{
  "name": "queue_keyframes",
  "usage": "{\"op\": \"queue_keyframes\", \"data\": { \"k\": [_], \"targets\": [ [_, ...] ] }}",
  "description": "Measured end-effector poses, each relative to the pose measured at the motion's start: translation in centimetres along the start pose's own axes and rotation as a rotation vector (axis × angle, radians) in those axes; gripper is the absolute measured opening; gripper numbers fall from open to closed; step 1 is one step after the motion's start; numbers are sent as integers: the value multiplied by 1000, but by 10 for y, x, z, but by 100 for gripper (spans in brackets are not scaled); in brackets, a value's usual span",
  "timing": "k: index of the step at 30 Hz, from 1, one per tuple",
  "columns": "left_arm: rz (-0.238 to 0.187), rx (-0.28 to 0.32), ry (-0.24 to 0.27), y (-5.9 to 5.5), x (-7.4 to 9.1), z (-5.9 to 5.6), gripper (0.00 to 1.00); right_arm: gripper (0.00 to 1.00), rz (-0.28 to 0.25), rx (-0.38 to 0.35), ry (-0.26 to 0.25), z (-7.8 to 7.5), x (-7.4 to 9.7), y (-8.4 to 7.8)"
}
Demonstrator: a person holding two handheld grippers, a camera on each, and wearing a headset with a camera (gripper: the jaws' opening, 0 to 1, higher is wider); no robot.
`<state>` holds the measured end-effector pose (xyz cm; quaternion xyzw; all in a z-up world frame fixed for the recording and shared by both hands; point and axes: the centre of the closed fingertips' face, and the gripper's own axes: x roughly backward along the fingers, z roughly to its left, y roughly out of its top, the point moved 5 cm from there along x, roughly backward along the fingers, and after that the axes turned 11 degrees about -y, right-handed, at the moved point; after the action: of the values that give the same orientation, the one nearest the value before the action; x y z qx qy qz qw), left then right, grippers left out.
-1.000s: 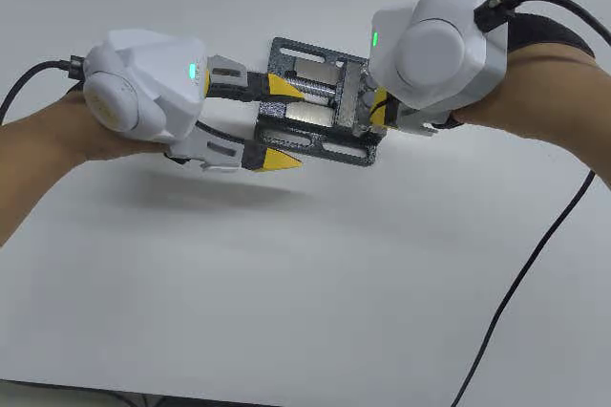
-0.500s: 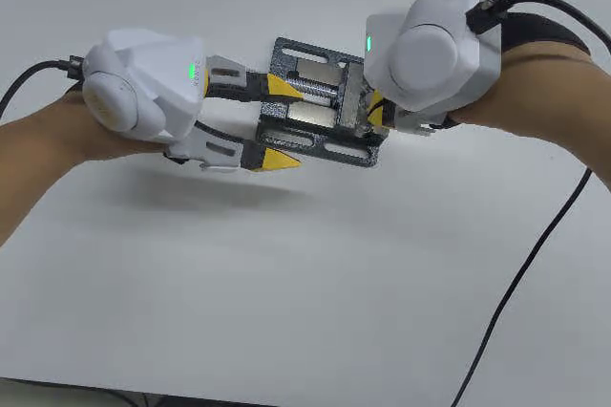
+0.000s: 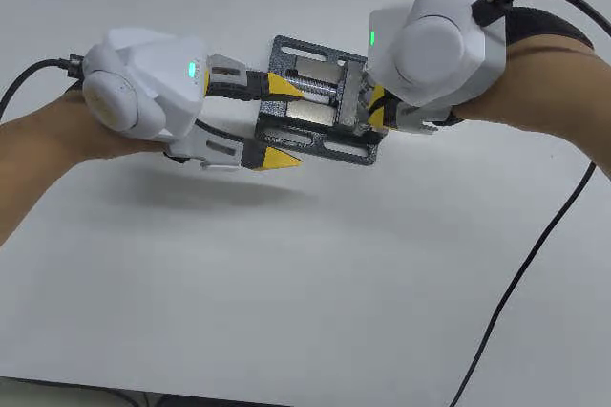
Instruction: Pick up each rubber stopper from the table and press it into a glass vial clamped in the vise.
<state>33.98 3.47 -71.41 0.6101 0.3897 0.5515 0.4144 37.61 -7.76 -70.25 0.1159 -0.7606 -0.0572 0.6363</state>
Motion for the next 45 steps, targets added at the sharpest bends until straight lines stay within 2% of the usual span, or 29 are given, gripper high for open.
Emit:
{"op": "queue_keyframes", "data": {
  "k": [16, 25, 33, 45],
  "targets": [
    [1, 0, -2, 1, -1, 0, 38, 4, 4, 21, 6, 1, 0, 0],
    [2, -1, -3, 2, -1, 0, 38, 4, 23, 36, 10, 1, -1, 1],
    [-5, -3, 1, 3, 1, 1, 38, 4, 48, 27, 3, 2, -2, 1],
    [-13, -3, 10, 5, 5, 5, 38, 3, 71, 5, 24, 1, -3, 3]
  ]
}}
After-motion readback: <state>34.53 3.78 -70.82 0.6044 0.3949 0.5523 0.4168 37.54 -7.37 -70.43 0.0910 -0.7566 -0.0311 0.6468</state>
